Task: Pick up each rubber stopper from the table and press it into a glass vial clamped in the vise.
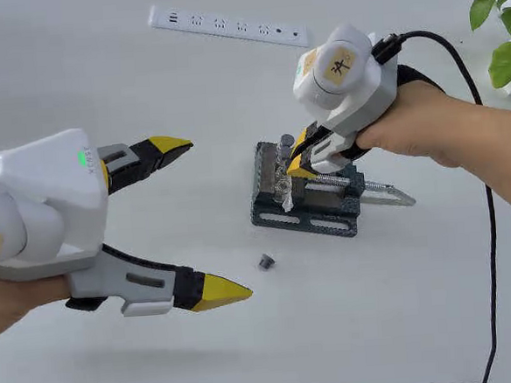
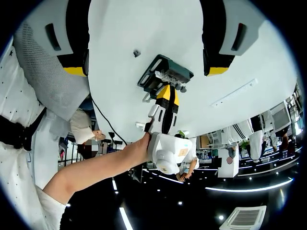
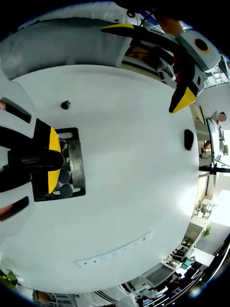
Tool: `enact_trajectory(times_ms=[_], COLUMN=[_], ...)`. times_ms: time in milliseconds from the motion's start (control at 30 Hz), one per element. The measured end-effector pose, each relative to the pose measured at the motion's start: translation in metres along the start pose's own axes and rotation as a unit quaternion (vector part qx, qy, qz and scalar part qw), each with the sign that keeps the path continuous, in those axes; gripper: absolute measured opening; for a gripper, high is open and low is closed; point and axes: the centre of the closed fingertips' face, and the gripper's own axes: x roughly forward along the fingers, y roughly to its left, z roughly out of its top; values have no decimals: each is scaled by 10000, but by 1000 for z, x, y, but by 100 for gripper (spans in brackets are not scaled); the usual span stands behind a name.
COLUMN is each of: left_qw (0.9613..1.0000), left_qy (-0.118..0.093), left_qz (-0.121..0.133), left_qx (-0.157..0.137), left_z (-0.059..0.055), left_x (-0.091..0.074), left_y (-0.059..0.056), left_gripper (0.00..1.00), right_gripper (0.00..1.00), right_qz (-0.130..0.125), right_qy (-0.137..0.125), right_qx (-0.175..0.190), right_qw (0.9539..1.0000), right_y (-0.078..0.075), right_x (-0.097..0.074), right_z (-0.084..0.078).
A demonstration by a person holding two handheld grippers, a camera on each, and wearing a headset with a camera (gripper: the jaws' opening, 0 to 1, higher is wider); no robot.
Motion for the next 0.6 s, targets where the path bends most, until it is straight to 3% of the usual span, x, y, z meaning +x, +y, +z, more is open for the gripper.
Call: enact_trajectory(times_ms=[600], left_qw=[10000], left_qy=[-9], left_qz=[-23], left_qx=[-29], left_z=[0], left_x=[1], left_y=[-2], left_gripper=[98], right_gripper=[6], right_qz=[18], right_qy=[96], right_qx=[-98], right_qw=[9999], right_y=[1], right_x=[0], right_z=[-2])
